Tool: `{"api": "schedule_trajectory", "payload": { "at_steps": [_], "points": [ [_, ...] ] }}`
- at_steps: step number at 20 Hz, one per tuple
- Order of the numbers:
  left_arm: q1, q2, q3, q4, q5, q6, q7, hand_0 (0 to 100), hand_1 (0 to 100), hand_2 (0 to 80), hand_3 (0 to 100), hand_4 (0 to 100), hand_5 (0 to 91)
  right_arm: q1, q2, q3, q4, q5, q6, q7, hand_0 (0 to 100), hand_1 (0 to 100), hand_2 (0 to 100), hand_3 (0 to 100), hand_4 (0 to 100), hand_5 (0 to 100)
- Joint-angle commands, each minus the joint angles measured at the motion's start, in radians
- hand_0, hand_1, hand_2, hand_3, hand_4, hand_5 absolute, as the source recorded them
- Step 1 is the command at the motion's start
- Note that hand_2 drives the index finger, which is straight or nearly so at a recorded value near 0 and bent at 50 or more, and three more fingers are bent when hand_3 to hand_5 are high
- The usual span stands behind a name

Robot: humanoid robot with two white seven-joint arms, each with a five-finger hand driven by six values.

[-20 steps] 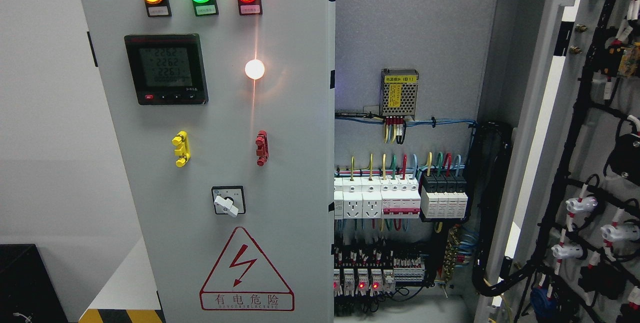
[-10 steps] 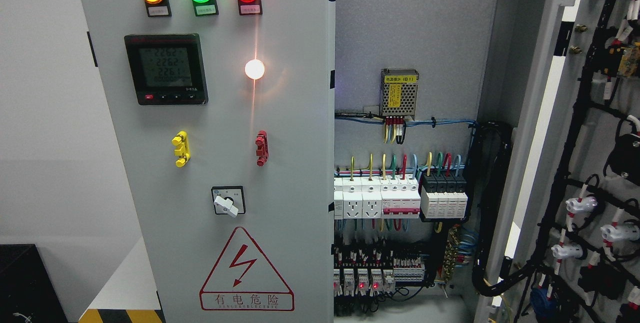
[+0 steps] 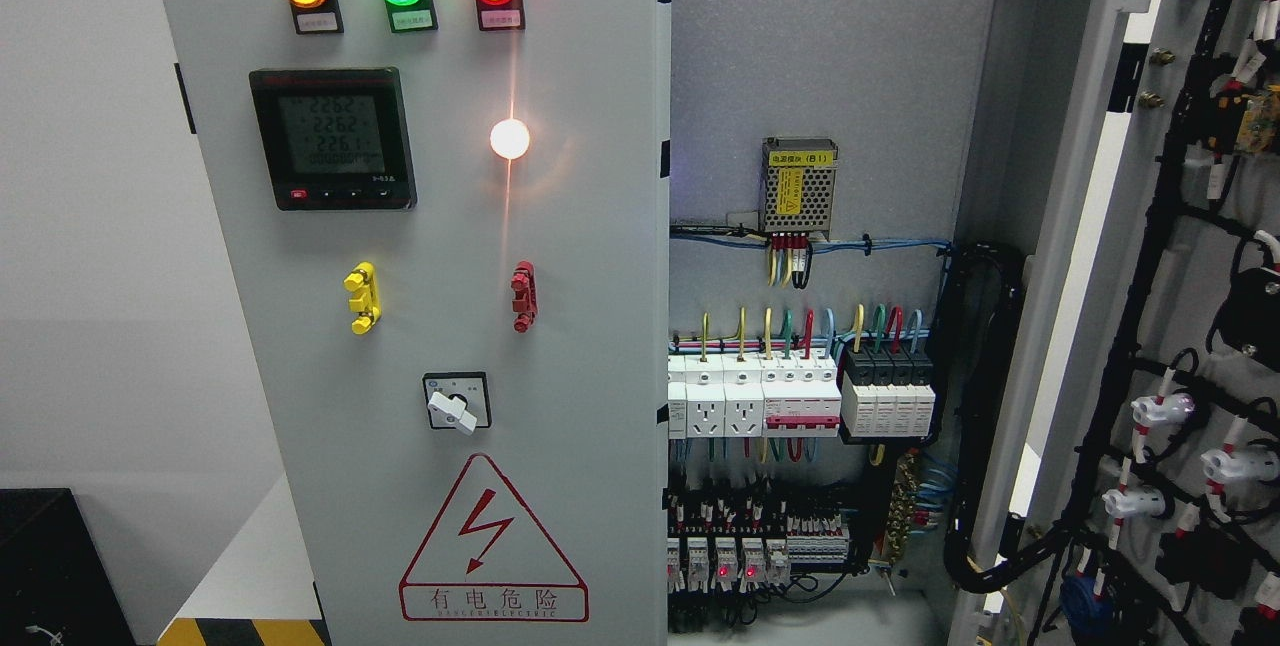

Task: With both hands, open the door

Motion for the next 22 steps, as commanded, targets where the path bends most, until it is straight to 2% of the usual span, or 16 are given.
{"api": "schedule_trajectory", "payload": {
  "at_steps": [1,6,8,10,13,15,18,22],
  "points": [
    [-0.034,-0.173,0.047,0.533,-0.077,0.001,-0.028,0,0,0.0,0,0,0.0,0.000,0.000,0.000,0.000,-0.023,0.000,0.000,19,0,0,0,0,0],
    [-0.023,-0.195,0.110,0.577,-0.158,0.012,-0.047,0,0,0.0,0,0,0.0,0.000,0.000,0.000,0.000,-0.023,0.000,0.000,19,0,0,0,0,0],
    [-0.025,-0.224,0.123,0.652,-0.222,0.010,-0.050,0,0,0.0,0,0,0.0,0.000,0.001,0.000,0.000,-0.023,0.000,0.000,19,0,0,0,0,0],
    [-0.031,-0.262,0.190,0.717,-0.300,0.012,-0.051,0,0,0.0,0,0,0.0,0.000,0.001,0.000,0.000,-0.023,0.000,-0.002,19,0,0,0,0,0],
    [-0.031,-0.299,0.354,0.772,-0.492,0.016,-0.064,0,0,0.0,0,0,0.0,0.000,0.000,0.000,0.000,-0.023,0.000,0.000,19,0,0,0,0,0],
    [-0.037,-0.339,0.501,0.855,-0.628,0.016,-0.073,0,0,0.0,0,0,0.0,0.000,0.000,0.000,0.000,-0.021,0.000,-0.002,19,0,0,0,0,0],
    [-0.048,-0.359,0.679,0.913,-0.817,0.016,-0.074,0,0,0.0,0,0,0.0,0.000,0.000,0.000,0.000,-0.023,0.000,0.000,19,0,0,0,0,0],
    [-0.048,-0.385,0.855,0.976,-1.005,0.015,-0.074,0,0,0.0,0,0,0.0,0.000,0.000,0.000,0.000,-0.021,0.000,0.000,19,0,0,0,0,0]
  ]
}}
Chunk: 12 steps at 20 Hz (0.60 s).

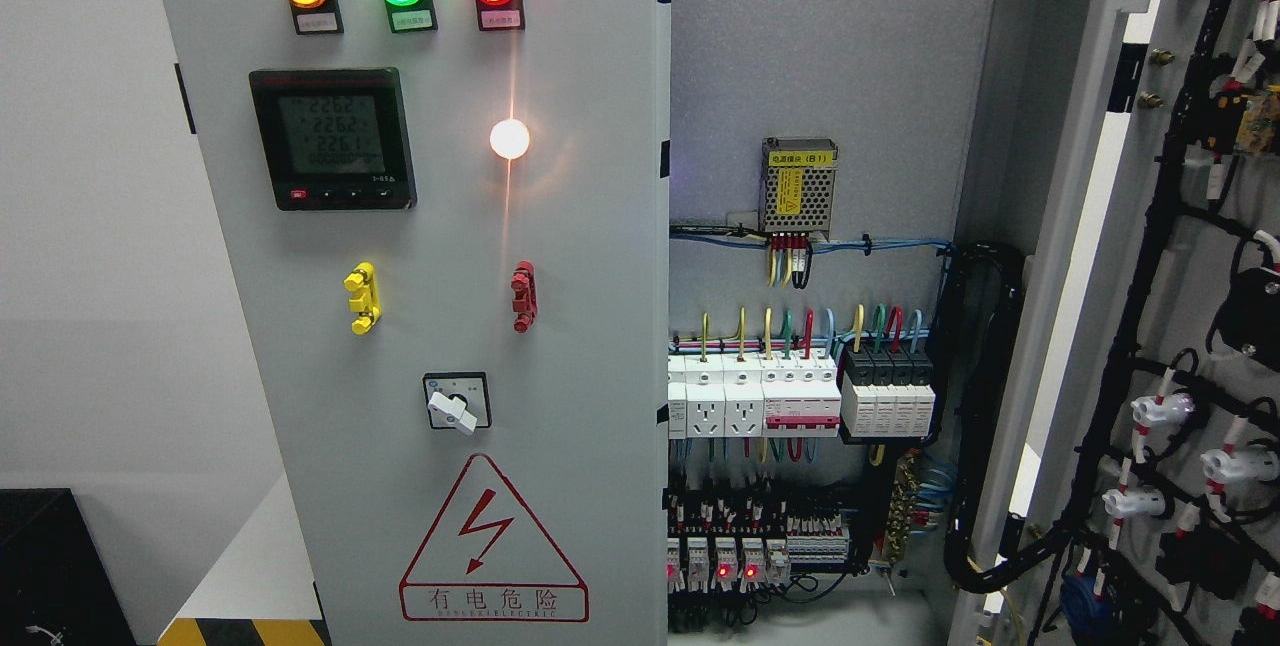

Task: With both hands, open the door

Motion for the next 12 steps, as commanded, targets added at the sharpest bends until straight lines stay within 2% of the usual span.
{"api": "schedule_trajectory", "payload": {
  "at_steps": [1,4,8,12],
  "points": [
    [-0.006,-0.115,0.466,0.283,-0.298,-0.003,0.000,0,0,0.0,0,0,0.0,0.000,0.000,0.000,0.000,-0.021,0.000,0.000,19,0,0,0,0,0],
    [-0.006,-0.123,0.539,0.299,-0.308,0.000,0.001,0,0,0.0,0,0,0.0,0.000,0.000,0.000,0.000,-0.021,0.000,0.000,19,0,0,0,0,0],
    [-0.001,-0.147,0.543,0.309,-0.300,0.002,0.016,0,0,0.0,0,0,0.0,0.000,0.000,0.000,0.000,-0.023,0.000,0.000,19,0,0,0,0,0],
    [-0.001,-0.169,0.581,0.322,-0.302,0.003,0.096,0,0,0.0,0,0,0.0,0.000,0.000,0.000,-0.001,-0.023,0.000,0.000,19,0,0,0,0,0]
  ]
}}
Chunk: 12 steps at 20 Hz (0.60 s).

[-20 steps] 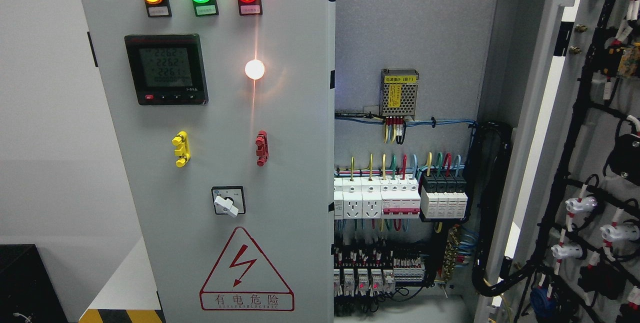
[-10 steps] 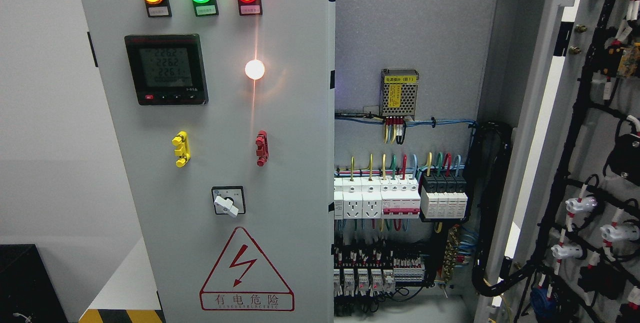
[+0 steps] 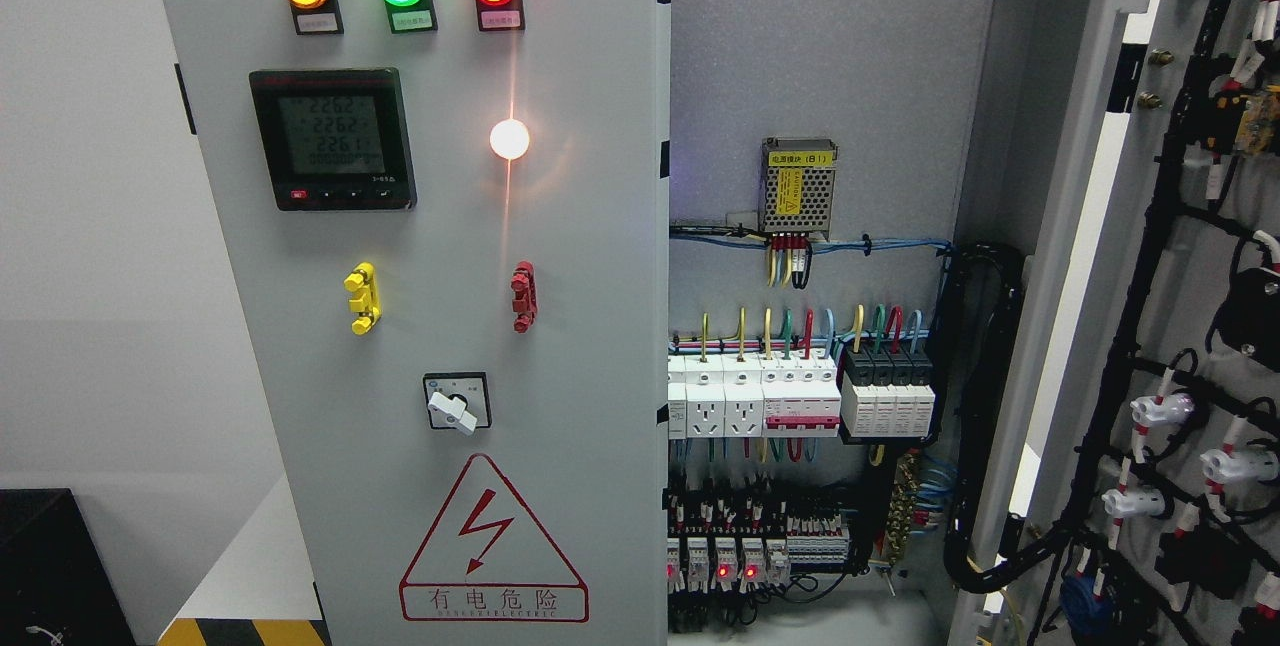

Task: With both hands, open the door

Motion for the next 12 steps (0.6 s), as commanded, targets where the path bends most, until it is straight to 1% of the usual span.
{"api": "schedule_trajectory", "payload": {
  "at_steps": [1,4,7,10,12],
  "points": [
    [0.001,-0.071,0.233,0.116,-0.035,-0.001,0.056,0,0,0.0,0,0,0.0,0.000,0.000,0.000,-0.001,-0.023,0.000,0.001,19,0,0,0,0,0],
    [0.001,-0.073,0.279,0.116,-0.038,0.000,0.060,0,0,0.0,0,0,0.0,0.000,0.000,0.000,-0.020,-0.025,0.000,-0.001,19,0,0,0,0,0],
    [-0.003,-0.073,0.321,0.115,-0.041,0.000,0.060,0,0,0.0,0,0,0.0,0.015,0.000,0.002,-0.133,-0.025,0.000,-0.001,19,0,0,0,0,0],
    [-0.005,-0.076,0.318,0.116,-0.041,0.002,0.065,0,0,0.0,0,0,0.0,0.046,-0.012,0.002,-0.251,-0.025,0.000,-0.001,19,0,0,0,0,0],
    [-0.013,-0.076,0.319,0.122,-0.040,0.002,0.082,0,0,0.0,0,0,0.0,0.077,-0.015,0.003,-0.338,-0.025,0.000,-0.001,19,0,0,0,0,0]
  ]
}}
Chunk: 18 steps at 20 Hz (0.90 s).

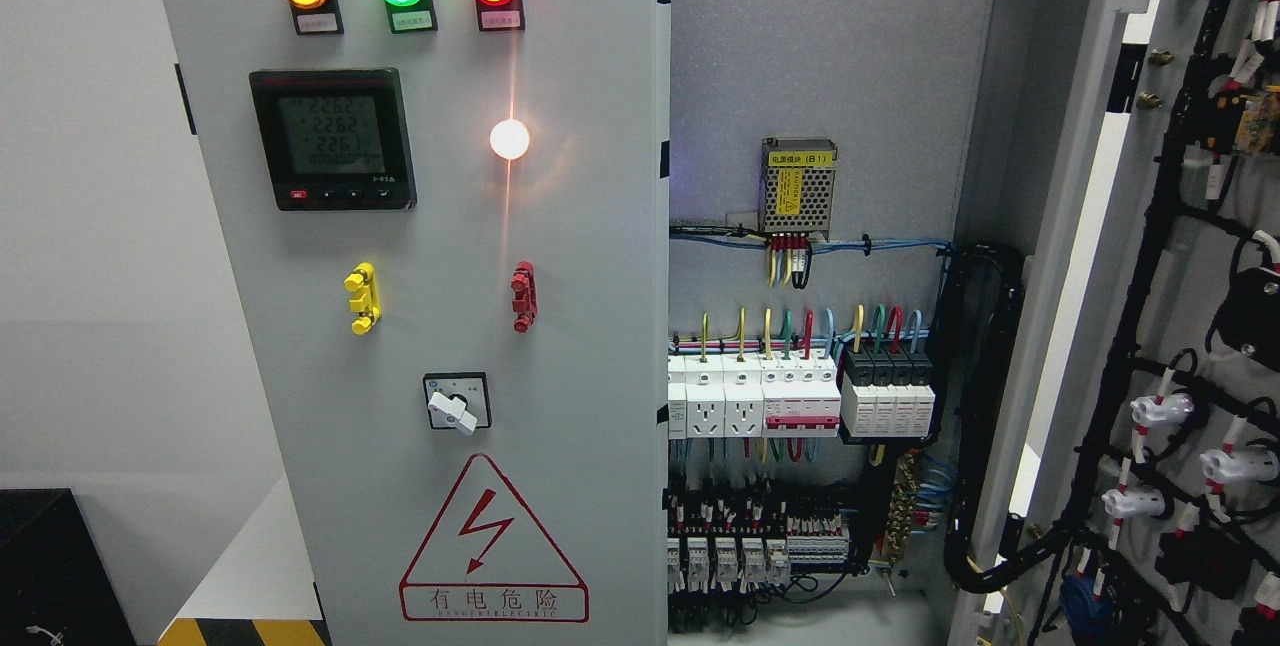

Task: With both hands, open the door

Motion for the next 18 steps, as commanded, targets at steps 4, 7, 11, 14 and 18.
{"api": "schedule_trajectory", "payload": {
  "at_steps": [4,7,11,14,18],
  "points": [
    [-0.029,-0.040,0.114,0.103,0.001,0.000,0.027,0,0,0.0,0,0,0.0,0.109,-0.033,-0.001,-0.394,-0.026,0.000,-0.001,19,0,0,0,0,0],
    [-0.034,-0.046,0.115,0.099,0.004,0.001,0.026,0,0,0.0,0,0,0.0,0.155,-0.036,0.001,-0.511,-0.025,0.000,-0.002,19,0,0,0,0,0],
    [-0.034,-0.055,0.109,0.094,0.005,0.000,0.020,0,0,0.0,0,0,0.0,0.196,-0.058,0.001,-0.653,-0.025,0.000,-0.002,19,0,0,0,0,0],
    [-0.034,-0.061,0.100,0.091,0.004,-0.002,0.008,0,0,0.0,0,0,0.0,0.199,-0.073,0.001,-0.722,-0.025,0.000,-0.002,19,0,0,0,0,0],
    [-0.038,-0.061,0.098,0.088,0.002,-0.009,0.004,0,0,0.0,0,0,0.0,0.215,-0.078,0.001,-0.834,-0.028,0.000,-0.001,19,0,0,0,0,0]
  ]
}}
